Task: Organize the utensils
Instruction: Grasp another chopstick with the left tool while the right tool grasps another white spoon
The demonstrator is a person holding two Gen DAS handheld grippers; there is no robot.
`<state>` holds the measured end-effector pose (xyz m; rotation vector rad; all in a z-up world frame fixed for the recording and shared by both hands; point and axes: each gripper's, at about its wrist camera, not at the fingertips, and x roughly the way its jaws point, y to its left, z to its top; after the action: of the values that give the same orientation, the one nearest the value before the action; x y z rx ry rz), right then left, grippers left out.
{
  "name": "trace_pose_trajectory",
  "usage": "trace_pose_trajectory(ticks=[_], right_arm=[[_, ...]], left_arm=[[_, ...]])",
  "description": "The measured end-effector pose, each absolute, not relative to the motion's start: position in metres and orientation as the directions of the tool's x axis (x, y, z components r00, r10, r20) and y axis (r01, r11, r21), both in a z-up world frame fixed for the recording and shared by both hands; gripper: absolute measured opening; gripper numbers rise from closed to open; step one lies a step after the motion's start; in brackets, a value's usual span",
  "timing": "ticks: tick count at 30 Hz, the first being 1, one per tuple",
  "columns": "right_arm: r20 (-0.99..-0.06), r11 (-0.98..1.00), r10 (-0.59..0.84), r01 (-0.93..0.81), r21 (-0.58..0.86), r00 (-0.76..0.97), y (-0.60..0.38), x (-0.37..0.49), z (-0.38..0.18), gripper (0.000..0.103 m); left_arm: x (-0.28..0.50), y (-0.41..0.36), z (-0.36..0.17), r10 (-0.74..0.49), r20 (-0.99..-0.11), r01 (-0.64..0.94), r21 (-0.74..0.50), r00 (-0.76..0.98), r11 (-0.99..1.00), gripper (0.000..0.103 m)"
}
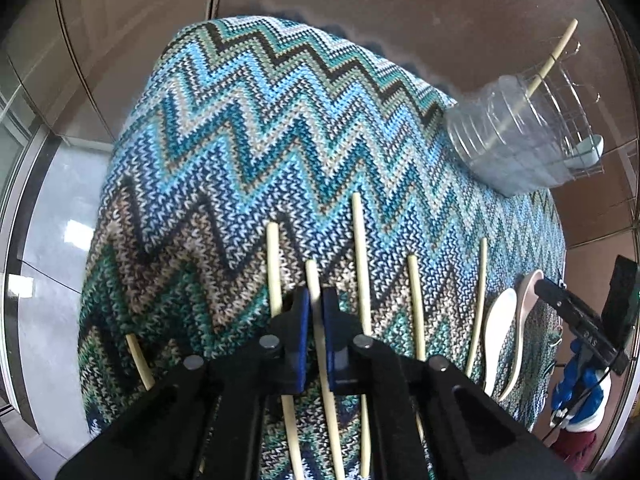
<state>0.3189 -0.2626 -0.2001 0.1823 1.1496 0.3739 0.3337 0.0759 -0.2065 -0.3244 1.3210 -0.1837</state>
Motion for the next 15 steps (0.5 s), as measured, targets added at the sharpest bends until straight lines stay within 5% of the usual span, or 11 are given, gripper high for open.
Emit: trace_pose_trajectory(ticks=[4, 15], right_arm=[[-0.866, 0.921, 0.372, -0.250, 0.299, 0.333, -0.252, 0.322, -0.201, 0.006], [-0.828, 0.940, 0.301, -0.293, 0.174, 0.473, -0.252, 0.278, -0.159, 0.005]], left_arm=[[0.329, 0.078, -0.205, -0.323, -0.910, -0.056, -0.348, 0.260, 0.936, 0.005], [0.302, 0.078, -0.160, -0.362, -0.837, 0.017, -0.390, 0.410, 0.921, 0.004]])
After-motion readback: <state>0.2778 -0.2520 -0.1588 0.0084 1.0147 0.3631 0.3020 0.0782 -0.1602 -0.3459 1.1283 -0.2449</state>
